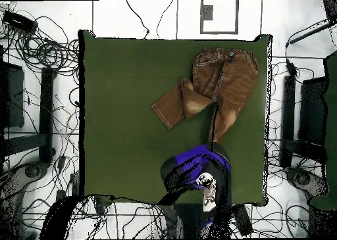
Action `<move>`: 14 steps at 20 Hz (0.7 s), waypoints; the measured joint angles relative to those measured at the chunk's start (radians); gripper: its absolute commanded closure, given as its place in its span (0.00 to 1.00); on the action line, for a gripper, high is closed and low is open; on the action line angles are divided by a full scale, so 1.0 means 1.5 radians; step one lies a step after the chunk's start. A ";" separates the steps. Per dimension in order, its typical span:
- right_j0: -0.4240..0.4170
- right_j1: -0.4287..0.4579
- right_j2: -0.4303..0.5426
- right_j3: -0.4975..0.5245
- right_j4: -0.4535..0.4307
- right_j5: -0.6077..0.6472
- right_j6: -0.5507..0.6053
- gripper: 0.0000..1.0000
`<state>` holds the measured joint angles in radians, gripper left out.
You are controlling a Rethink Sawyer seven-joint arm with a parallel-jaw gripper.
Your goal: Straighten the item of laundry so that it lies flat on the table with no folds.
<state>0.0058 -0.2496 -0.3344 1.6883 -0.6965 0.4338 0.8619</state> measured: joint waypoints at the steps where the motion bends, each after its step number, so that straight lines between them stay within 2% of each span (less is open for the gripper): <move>1: -0.027 -0.016 0.015 0.012 -0.002 -0.009 0.000 1.00; 7: -0.177 -0.091 0.109 0.062 -0.005 -0.018 0.000 1.00; 8: -0.226 -0.110 0.142 0.078 -0.005 -0.018 0.000 1.00; 14: -0.321 -0.140 0.210 0.109 -0.016 -0.017 0.000 1.00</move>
<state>-0.4764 -0.4594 -0.0197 1.8513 -0.7209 0.4078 0.8619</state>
